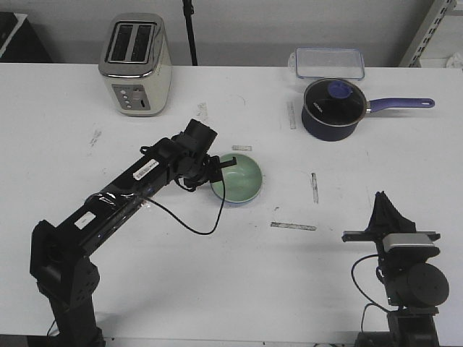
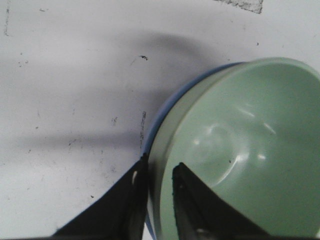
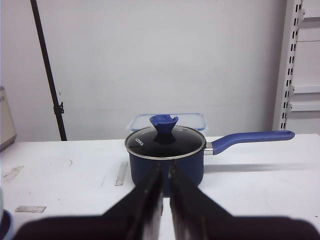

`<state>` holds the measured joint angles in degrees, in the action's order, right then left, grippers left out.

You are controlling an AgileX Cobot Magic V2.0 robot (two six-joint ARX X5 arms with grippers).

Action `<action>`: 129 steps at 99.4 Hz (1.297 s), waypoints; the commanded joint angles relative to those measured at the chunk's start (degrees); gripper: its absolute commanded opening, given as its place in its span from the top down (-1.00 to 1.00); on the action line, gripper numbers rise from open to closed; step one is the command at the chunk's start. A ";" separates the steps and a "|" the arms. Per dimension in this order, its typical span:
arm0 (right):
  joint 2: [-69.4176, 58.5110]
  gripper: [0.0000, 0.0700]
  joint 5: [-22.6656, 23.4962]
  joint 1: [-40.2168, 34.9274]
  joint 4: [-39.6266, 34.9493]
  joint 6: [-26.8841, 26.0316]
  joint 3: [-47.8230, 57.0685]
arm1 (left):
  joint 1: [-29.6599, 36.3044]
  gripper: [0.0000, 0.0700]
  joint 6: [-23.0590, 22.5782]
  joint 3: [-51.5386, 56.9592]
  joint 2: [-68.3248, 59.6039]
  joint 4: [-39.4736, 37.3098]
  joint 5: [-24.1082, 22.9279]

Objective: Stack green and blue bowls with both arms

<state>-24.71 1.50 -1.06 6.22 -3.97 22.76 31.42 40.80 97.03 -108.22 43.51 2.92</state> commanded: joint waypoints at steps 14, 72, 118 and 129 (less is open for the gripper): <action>0.00 0.96 -0.02 -0.04 0.61 -0.74 -0.07 | 0.48 0.46 -1.14 1.60 -0.68 -0.28 1.55; 0.00 0.96 -0.02 -0.04 0.63 -0.74 -0.07 | -2.93 0.42 -6.78 1.44 8.61 -0.11 1.18; 0.00 0.96 -0.02 -0.04 0.63 -0.74 -0.07 | -8.22 1.00 -23.54 -9.40 19.19 -14.38 -0.50; 0.00 0.96 -0.02 -0.04 0.63 -0.74 -0.07 | -10.56 1.00 -28.35 -16.76 24.39 -22.71 -0.50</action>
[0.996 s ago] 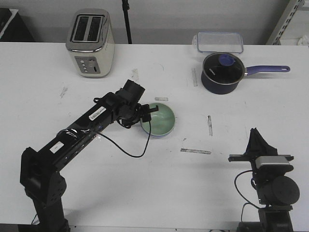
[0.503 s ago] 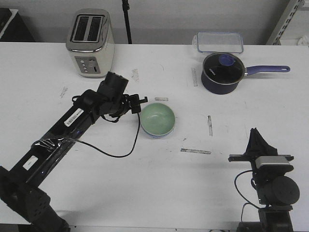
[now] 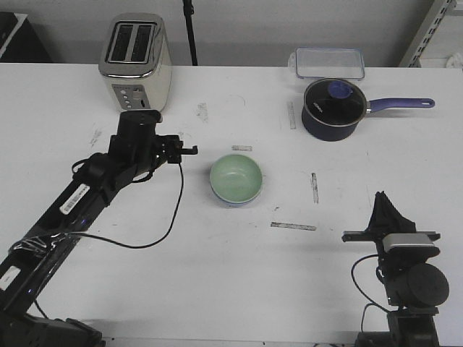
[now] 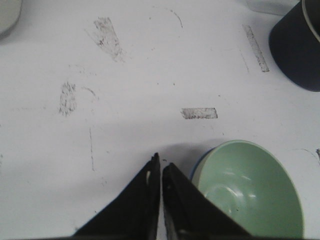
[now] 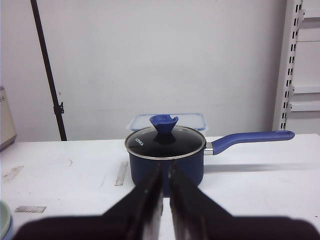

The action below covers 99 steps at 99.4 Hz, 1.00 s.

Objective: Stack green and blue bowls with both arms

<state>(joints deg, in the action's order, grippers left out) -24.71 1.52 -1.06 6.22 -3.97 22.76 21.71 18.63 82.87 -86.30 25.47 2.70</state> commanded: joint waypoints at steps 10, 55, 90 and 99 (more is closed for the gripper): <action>0.00 0.96 -0.04 -0.04 0.61 -0.74 -0.07 | -3.41 1.00 -11.06 -10.54 8.07 -13.84 -0.24; 0.00 0.96 -0.04 -0.04 0.63 -0.74 -0.07 | -16.90 1.00 -19.50 -45.46 38.18 -38.10 -0.15; 0.00 0.96 -0.04 -0.04 0.63 -0.74 -0.07 | -20.06 1.00 -19.45 -60.46 58.21 -38.53 -0.15; 0.00 0.96 -0.04 -0.07 0.63 -0.74 -0.07 | -20.11 1.00 -19.45 -61.96 61.72 -38.34 -0.17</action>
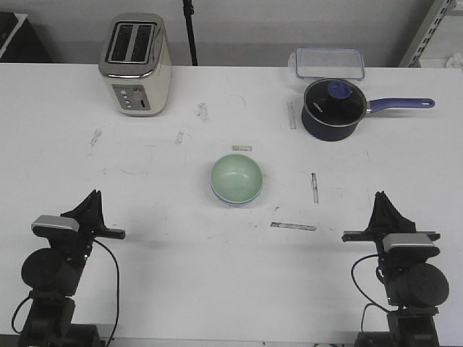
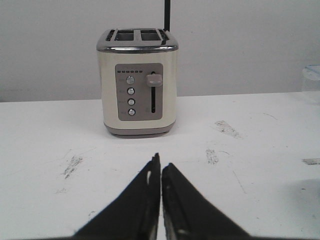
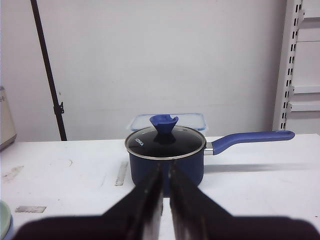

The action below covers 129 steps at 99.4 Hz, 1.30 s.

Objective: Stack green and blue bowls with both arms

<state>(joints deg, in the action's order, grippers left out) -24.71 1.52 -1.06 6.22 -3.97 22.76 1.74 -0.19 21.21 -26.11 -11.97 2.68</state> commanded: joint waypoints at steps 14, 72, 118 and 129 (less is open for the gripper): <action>0.00 0.96 -0.04 -0.04 0.63 -0.74 -0.07 | -0.13 1.00 -0.66 -1.33 5.73 1.46 -0.13; 0.00 0.96 -0.04 -0.04 0.63 -0.74 -0.07 | -0.11 1.00 -0.63 -1.46 9.38 2.84 -0.09; 0.00 0.96 -0.04 -0.04 0.63 -0.74 -0.07 | -0.07 1.00 -0.66 -15.30 19.02 -1.27 -2.97; 0.00 0.96 -0.04 -0.04 0.63 -0.74 -0.07 | -0.07 1.00 -0.66 -17.81 22.36 -1.25 -3.17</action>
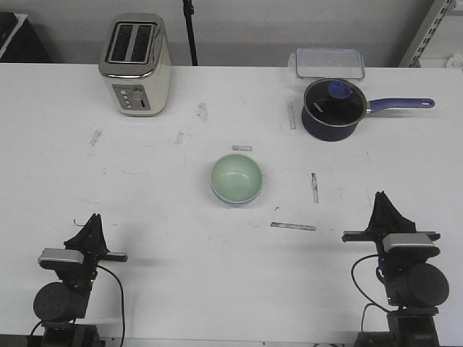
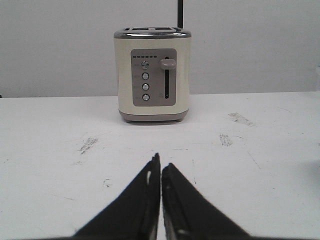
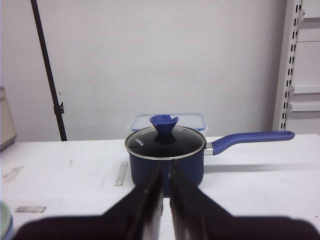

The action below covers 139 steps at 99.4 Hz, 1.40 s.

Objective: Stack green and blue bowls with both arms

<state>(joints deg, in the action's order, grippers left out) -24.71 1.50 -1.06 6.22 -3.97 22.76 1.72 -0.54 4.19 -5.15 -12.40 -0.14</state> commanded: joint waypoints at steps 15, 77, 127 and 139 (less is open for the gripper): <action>0.00 0.96 -0.02 -0.04 0.63 -0.74 -0.07 | -0.04 1.00 -0.31 -2.75 5.07 0.92 -0.35; 0.00 0.96 -0.02 -0.04 0.63 -0.74 -0.07 | -0.09 1.00 -0.28 -3.52 4.96 2.01 -0.31; 0.00 0.96 -0.02 -0.04 0.63 -0.74 -0.07 | -0.09 1.00 -0.31 -3.52 4.96 2.01 -0.31; 0.00 0.96 -0.02 -0.04 0.63 -0.74 -0.07 | -0.09 1.00 -0.31 -3.52 4.96 2.03 -0.31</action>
<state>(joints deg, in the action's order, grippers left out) -24.71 1.52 -1.06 6.22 -3.97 22.76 1.72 -0.54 1.96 -0.30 -9.76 -0.27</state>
